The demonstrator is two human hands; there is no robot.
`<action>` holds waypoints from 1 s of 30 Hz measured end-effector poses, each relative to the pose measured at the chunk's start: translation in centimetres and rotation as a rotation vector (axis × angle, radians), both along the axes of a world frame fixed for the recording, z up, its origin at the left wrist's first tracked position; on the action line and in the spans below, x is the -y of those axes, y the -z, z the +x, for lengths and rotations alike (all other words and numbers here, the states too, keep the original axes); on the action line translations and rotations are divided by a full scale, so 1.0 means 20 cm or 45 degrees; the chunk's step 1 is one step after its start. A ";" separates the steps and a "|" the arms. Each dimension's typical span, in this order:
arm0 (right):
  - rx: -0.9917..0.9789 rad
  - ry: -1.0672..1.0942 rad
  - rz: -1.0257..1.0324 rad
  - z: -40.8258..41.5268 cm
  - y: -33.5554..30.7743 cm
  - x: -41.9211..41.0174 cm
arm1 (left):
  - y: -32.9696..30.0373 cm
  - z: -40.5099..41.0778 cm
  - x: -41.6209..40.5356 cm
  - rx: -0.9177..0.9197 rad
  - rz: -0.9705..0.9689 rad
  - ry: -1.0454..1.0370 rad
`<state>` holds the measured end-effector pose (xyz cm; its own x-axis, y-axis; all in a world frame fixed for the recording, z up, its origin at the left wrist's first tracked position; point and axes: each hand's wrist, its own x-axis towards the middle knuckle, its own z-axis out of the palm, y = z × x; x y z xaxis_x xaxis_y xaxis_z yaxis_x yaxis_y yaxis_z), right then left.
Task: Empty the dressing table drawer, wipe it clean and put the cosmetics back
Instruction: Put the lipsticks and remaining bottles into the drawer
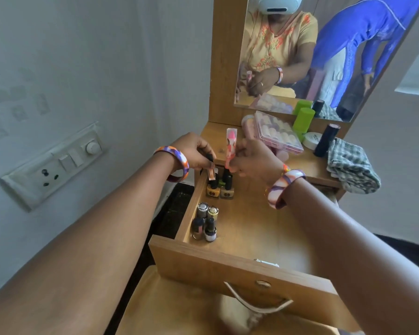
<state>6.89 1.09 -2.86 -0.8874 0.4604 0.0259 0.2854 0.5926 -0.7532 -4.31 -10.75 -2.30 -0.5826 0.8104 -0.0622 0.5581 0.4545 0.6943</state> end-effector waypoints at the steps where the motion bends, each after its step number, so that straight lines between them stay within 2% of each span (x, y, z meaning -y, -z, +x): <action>1: 0.001 0.002 -0.018 0.04 0.03 0.01 | 0.02 0.01 -0.01 -0.052 -0.023 0.004; 4: 0.006 0.040 -0.007 0.11 0.15 0.03 | 0.08 0.05 -0.03 -0.243 -0.128 0.042; 12: 0.332 0.120 0.056 0.12 0.41 0.02 | 0.20 0.12 -0.07 -0.541 -0.316 0.070; 23: 0.630 -0.097 0.097 0.11 0.47 0.05 | 0.28 0.10 -0.09 -0.656 -0.344 0.034; 26: 0.714 -0.227 0.232 0.13 0.48 0.06 | 0.29 0.09 -0.09 -0.674 -0.380 0.041; 30: 0.679 -0.285 0.403 0.14 0.51 0.02 | 0.32 0.08 -0.08 -0.682 -0.409 0.060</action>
<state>9.64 0.61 -12.96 -0.8894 0.3058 -0.3399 0.4157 0.8505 -0.3224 -2.68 -9.09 -8.66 -0.5648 0.8251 -0.0164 0.8151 0.5608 0.1455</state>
